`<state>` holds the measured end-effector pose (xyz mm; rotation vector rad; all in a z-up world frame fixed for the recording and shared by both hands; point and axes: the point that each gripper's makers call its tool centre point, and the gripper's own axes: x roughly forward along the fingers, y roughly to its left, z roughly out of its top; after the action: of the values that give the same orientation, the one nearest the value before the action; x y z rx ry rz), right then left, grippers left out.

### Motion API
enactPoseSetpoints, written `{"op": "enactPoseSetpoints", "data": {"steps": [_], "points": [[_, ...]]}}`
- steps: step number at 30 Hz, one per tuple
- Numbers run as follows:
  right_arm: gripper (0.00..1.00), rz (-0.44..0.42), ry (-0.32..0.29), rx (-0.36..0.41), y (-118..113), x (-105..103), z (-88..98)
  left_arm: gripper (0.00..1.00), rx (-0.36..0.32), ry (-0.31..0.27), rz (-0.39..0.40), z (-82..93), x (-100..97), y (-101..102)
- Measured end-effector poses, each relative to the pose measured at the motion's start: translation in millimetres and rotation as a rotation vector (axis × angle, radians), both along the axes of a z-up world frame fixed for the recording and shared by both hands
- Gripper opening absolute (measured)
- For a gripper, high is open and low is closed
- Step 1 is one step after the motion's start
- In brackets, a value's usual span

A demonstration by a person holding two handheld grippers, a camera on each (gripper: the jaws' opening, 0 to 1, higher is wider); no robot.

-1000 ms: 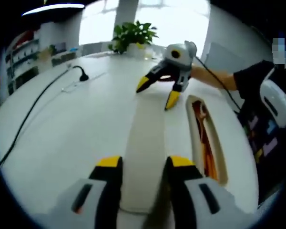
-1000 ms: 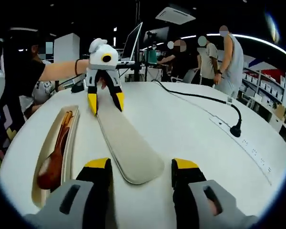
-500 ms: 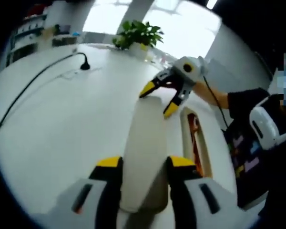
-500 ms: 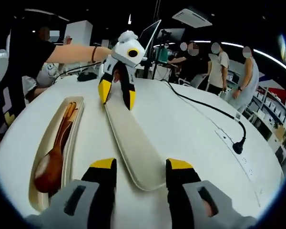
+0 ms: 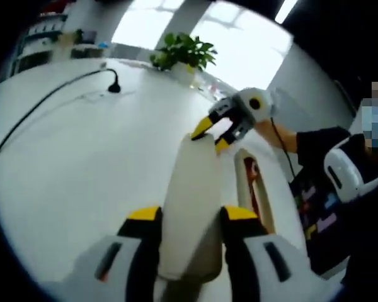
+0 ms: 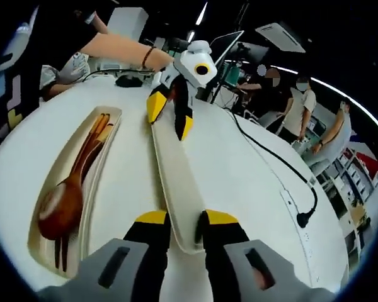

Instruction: Arrange the utensils inside the cutlery case until each visible utensil rests in its matching compartment.

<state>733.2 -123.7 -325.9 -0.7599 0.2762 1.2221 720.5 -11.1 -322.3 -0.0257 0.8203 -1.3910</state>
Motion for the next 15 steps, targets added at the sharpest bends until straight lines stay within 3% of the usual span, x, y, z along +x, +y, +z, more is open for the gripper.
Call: {"op": "enactPoseSetpoints", "data": {"steps": [5, 11, 15], "points": [[0.16, 0.014, -0.052, -0.042, -1.6, 2.4, 1.5, 0.40, -0.006, 0.000, 0.007, 0.9, -1.3, -1.4], [0.15, 0.019, -0.058, -0.076, 0.1, -0.1, 1.9, 0.41, 0.000, -0.032, 0.009, 1.2, -2.3, -0.7], [0.14, 0.027, -0.068, -0.087, -0.6, -1.5, 3.3, 0.41, -0.011, 0.000, 0.027, 2.6, -5.5, 1.6]]}}
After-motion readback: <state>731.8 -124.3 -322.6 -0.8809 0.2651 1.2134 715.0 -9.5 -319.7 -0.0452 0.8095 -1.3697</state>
